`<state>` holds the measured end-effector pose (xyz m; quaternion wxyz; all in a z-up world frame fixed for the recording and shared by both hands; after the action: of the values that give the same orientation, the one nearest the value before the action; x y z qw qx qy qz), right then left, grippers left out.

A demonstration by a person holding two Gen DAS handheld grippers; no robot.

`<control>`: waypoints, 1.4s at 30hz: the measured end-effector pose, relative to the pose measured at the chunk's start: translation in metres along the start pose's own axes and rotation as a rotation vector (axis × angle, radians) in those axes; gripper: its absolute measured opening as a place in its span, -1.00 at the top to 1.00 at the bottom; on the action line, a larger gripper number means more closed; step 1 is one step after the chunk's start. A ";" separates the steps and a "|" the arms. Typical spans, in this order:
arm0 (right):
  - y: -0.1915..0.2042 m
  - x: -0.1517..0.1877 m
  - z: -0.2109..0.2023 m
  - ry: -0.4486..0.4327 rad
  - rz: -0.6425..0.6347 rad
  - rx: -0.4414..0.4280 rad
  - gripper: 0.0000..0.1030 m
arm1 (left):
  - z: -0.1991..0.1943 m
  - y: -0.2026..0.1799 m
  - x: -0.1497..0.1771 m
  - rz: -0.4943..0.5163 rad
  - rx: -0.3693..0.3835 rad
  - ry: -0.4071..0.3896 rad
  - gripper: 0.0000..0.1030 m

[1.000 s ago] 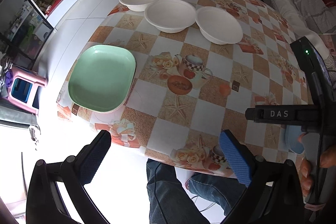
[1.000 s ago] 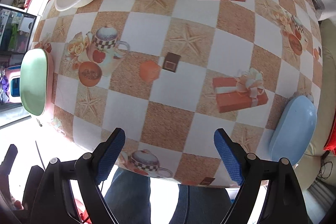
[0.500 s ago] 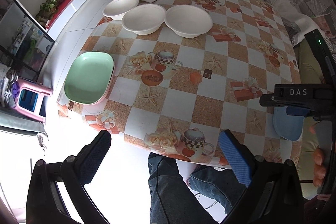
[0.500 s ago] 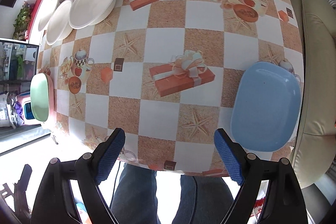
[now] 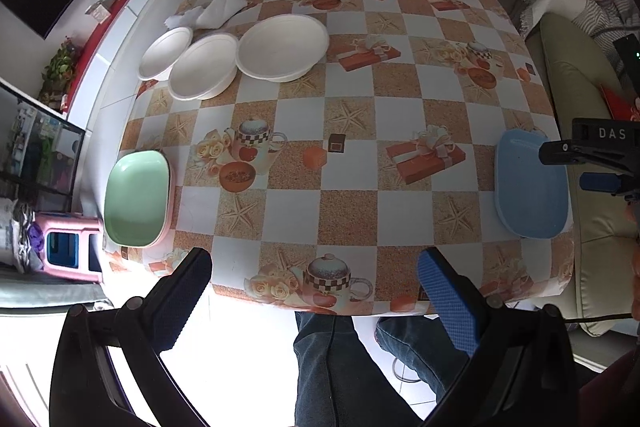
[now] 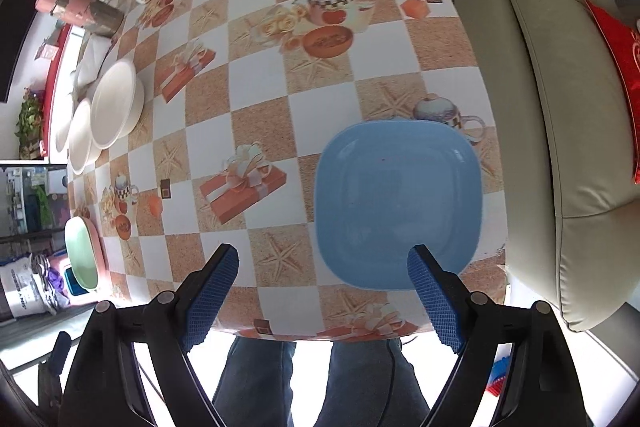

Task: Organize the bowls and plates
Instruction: 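Close both grippers on the rim of the light blue plate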

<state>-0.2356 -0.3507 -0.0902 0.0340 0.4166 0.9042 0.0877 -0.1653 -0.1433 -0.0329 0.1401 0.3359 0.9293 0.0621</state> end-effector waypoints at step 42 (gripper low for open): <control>-0.133 -0.007 0.058 0.026 -0.018 0.253 -0.70 | 0.128 -0.208 -0.079 0.252 -0.003 0.203 -0.99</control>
<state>-0.3227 -0.4328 -0.1721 -0.0298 0.4080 0.9122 -0.0220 -0.1948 -0.3510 -0.1812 0.0373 0.4414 0.8892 0.1143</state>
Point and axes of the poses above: each gripper's, at about its wrist camera, not at the fingertips, and z roughly the way its jaws point, y to its left, x to its underside, the point moved 3 cm from there along z, roughly the way its jaws point, and after that the axes turned 4 degrees about -x, right-handed, at the moved point
